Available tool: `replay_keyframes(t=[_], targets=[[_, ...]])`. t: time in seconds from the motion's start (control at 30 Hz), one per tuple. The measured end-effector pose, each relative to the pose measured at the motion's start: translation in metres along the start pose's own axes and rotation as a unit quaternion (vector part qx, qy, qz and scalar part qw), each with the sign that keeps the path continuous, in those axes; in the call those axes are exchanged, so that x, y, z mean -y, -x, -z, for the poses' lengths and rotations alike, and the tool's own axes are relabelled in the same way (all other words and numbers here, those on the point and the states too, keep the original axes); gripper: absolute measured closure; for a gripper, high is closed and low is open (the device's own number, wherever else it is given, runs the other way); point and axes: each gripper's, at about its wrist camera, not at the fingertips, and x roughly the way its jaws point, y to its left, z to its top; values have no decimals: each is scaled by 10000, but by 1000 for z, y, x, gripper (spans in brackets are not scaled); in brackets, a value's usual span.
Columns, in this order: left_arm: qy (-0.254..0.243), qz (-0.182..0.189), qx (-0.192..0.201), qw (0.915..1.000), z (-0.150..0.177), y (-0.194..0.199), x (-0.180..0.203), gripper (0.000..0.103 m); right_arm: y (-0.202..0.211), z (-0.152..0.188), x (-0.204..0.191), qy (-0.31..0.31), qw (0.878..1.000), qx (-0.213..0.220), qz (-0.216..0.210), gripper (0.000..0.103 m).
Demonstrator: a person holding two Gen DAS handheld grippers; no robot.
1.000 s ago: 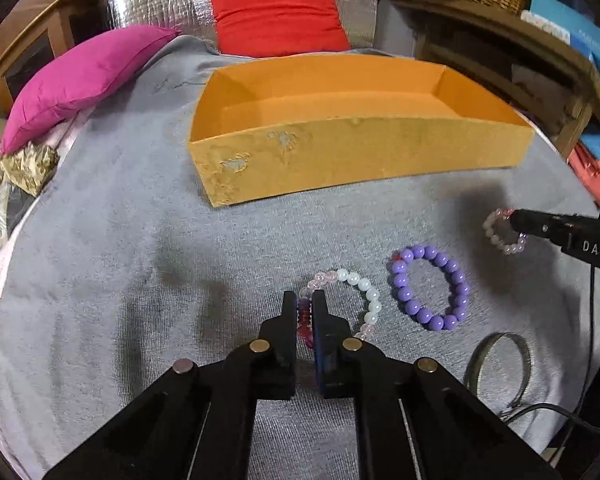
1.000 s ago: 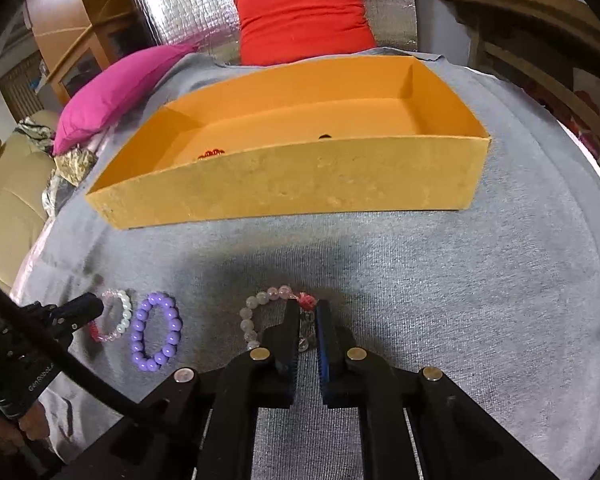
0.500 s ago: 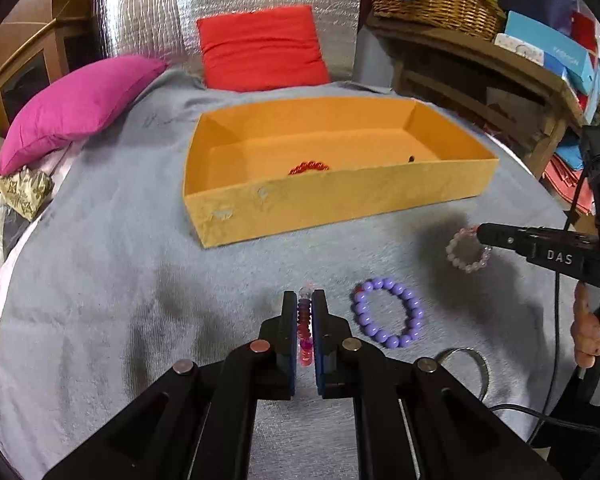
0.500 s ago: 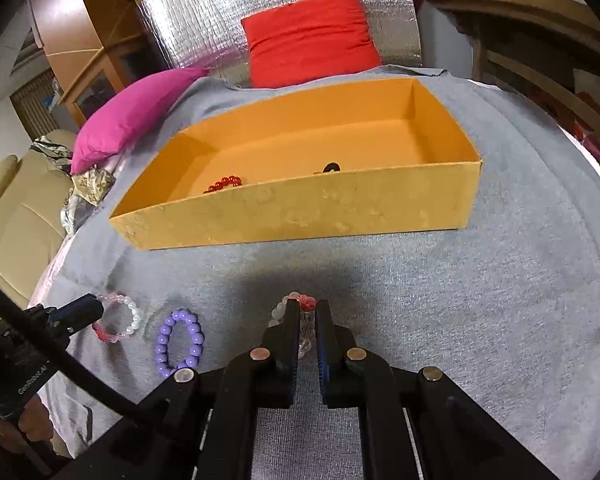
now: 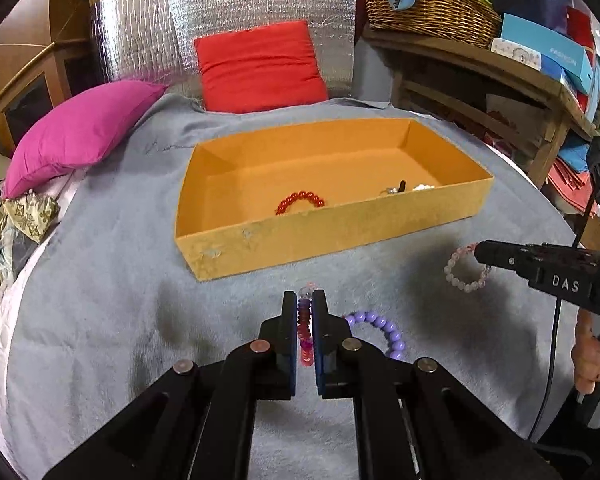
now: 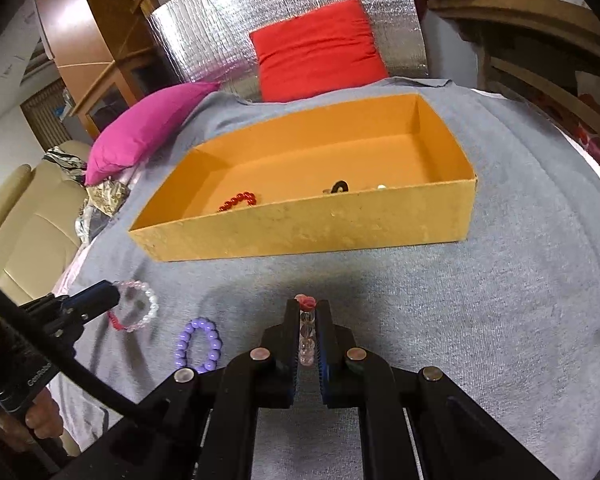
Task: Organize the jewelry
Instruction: 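Carry both bracelets into the orange box and open both tools to release them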
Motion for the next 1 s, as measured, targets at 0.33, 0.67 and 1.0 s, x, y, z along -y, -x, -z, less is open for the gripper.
replay_keyframes(t=[0.33, 0.67, 1.0], targets=[[-54, -359, 175, 9992, -18, 4, 16, 96, 6, -3, -4, -43, 9999, 117, -58, 94], [-145, -552, 318, 9979, -32, 7, 25, 96, 17, -10, 0, -105, 9994, 298, -141, 94], [-345, -807, 370, 9955, -44, 9, 30, 96, 31, -20, 10, -255, 9979, 523, -294, 94]])
